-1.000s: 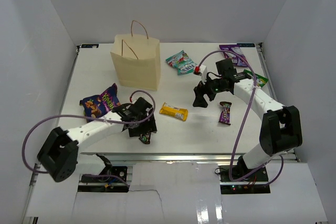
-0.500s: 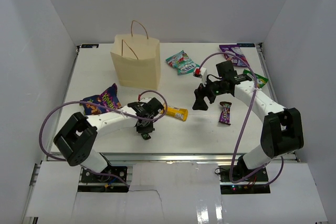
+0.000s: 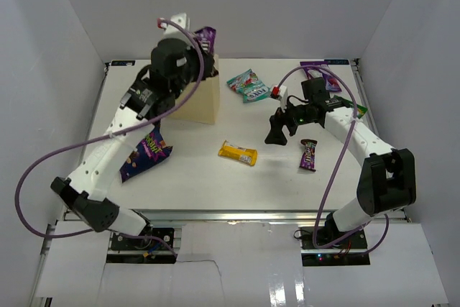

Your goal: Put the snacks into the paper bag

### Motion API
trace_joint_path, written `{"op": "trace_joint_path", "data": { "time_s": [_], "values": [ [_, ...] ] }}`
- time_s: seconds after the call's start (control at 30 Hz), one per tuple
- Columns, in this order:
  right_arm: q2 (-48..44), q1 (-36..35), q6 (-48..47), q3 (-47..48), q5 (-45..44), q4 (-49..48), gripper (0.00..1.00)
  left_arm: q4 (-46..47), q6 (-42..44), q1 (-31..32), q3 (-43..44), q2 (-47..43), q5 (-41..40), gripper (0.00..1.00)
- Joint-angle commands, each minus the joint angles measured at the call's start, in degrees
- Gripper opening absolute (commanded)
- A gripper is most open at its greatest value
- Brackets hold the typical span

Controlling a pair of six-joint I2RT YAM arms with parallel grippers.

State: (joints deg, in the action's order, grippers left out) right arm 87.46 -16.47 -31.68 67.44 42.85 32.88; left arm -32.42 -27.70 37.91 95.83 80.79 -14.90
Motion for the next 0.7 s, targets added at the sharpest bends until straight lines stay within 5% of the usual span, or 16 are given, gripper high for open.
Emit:
{"op": "trace_joint_path", "data": {
  "time_s": [0.0,0.2,0.5,0.67],
  "values": [
    [0.52,0.12,0.92,2.35,2.06,-0.63,0.94,-3.94,-0.92,-9.58,13.0,10.56,1.35,0.13],
    [-0.01,0.03,1.01,2.08,1.18,-1.33,0.94,-9.15,-2.44,-12.94,30.63,24.83,-1.27,0.14],
    [3.24,-3.38,1.45,4.1,0.57,-3.61,0.94,-8.8,-2.09,-15.32,26.96,25.38,-2.86,0.16],
    [6.75,-8.3,3.28,4.81,-6.71,-8.18,0.94,-8.88,-2.27,-15.32,24.85,23.45,-2.51,0.44]
  ]
}}
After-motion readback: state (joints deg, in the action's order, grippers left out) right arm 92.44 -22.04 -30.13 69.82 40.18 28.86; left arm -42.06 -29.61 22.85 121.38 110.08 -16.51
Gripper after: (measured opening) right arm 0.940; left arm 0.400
